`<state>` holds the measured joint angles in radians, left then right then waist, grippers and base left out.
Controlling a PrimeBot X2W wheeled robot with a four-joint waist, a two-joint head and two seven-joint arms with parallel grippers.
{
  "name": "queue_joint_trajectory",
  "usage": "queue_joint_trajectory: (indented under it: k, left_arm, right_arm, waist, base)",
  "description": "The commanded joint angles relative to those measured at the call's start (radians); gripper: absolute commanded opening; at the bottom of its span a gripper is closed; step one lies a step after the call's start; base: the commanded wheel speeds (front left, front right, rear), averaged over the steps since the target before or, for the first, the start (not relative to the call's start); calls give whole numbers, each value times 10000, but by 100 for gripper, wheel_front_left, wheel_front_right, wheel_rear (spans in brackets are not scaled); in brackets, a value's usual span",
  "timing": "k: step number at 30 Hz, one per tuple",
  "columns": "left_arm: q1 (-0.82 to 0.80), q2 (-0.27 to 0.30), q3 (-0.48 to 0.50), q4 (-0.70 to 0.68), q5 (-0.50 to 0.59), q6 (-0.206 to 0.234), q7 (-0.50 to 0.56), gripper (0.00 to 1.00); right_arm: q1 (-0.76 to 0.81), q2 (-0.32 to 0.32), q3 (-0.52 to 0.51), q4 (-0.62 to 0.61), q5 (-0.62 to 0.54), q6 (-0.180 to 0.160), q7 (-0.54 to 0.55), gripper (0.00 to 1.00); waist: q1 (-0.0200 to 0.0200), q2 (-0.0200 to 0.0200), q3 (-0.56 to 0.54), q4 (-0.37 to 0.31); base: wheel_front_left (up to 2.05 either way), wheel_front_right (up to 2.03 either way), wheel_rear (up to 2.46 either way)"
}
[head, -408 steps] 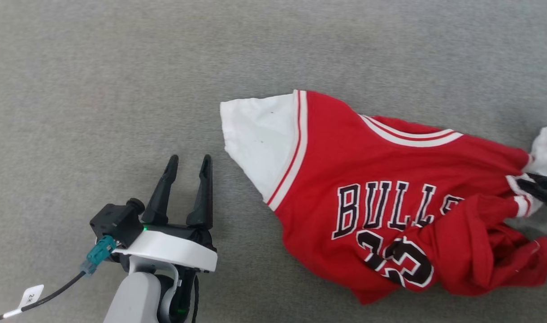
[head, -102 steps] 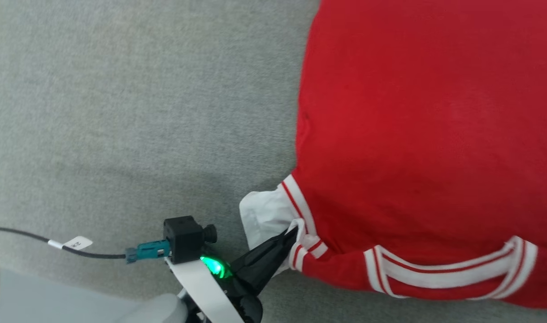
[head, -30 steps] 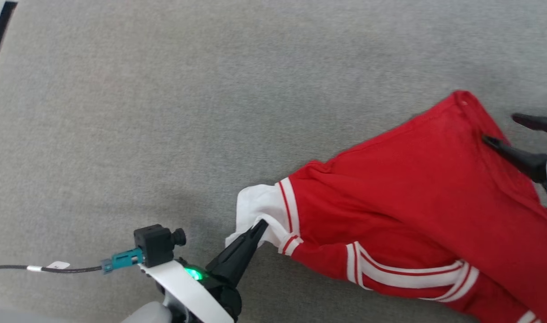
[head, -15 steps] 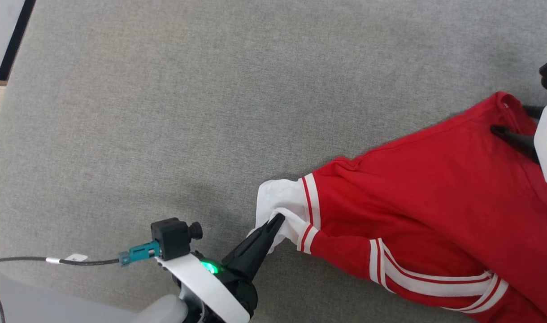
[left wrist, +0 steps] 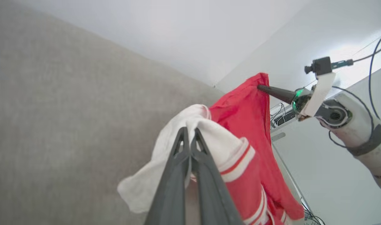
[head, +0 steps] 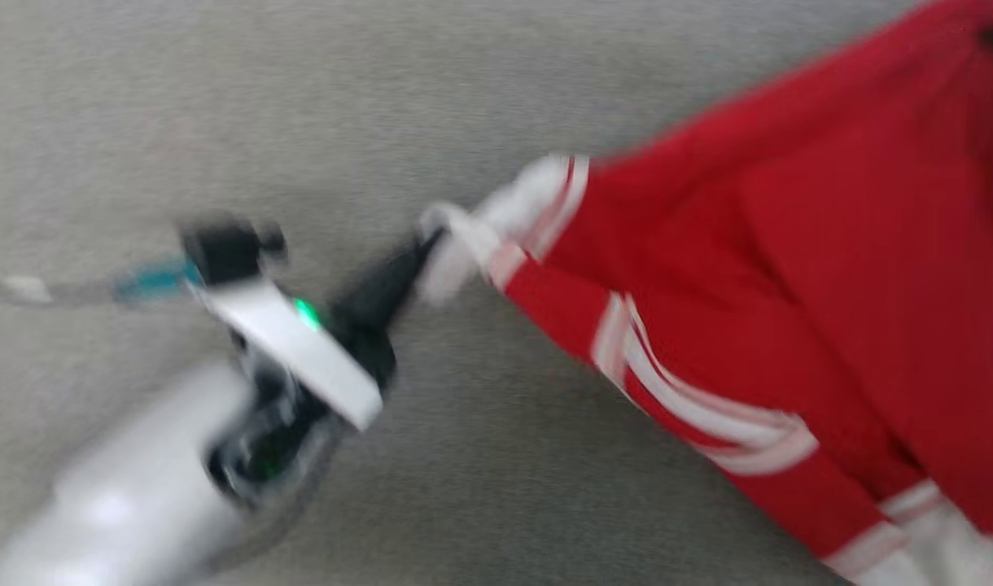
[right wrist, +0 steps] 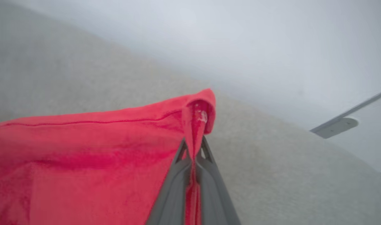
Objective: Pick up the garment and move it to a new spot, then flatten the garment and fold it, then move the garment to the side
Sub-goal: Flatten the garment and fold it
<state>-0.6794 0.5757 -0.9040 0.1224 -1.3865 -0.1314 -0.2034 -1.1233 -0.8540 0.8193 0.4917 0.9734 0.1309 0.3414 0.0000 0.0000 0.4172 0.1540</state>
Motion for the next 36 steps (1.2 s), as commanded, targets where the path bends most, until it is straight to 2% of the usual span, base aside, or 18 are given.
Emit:
queue_joint_trajectory:
  k: [1, 5, 9, 16, 20, 23, 27, 31, 36]
  left_arm:
    - [-582, 90, 221, 98, -310, 24, 142, 0]
    - [-2344, 328, 846, 709, -939, 24, 778, 0]
    - [-4278, 477, 1532, 1988, -1274, 26, 1356, 0]
    - [-7274, 502, 2210, 3983, -933, 27, 1580, 0]
    - [-8655, 310, 2418, 4401, -781, 29, 1463, 0]
    - [-8815, 66, 2461, 4416, -952, 30, 1378, 0]
    - [-8456, -166, 2114, 4038, -1063, 29, 1468, 0]
    - [-7217, 15, 1871, 3351, -1481, 27, 1510, 0]
    - [-4693, 402, 1722, 1716, -2080, 25, 1013, 0]
  right_arm:
    - [-237, 188, -226, 278, -45, -4, -213, 0]
    - [-1253, 656, -985, 1190, -177, -4, -908, 0]
    - [-2418, 1292, -1559, 2329, -633, -6, -1731, 0]
    - [-4282, 2683, -2392, 4329, -1151, -21, -3451, 0]
    - [-5178, 3009, -2801, 5362, -1407, -29, -4457, 0]
    - [-5208, 3240, -2881, 5807, -1414, -29, -4687, 0]
    - [-4762, 3399, -2600, 6044, -1259, -26, -4451, 0]
    - [-3755, 3497, -2241, 5754, -867, -24, -4212, 0]
    - [-1902, 3112, -1772, 4783, -103, -9, -4155, 0]
  waist:
    - [0, 0, 127, -408]
    - [0, 0, 373, -968]
    - [0, 0, 580, -1453]
    - [0, 0, 490, -2194]
    - [0, 0, 453, -2243]
    - [0, 0, 360, -2227]
    - [0, 0, 340, -2147]
    - [0, 0, 299, -2147]
    - [0, 0, 148, -2117]
  base:
    - [0, 0, 0]
    - [0, 0, 0]
    - [0, 0, 0]
    - [0, 0, 0]
    - [0, 0, 0]
    - [0, 0, 0]
    - [0, 0, 0]
    - [0, 0, 0]
    - [0, 0, 0]
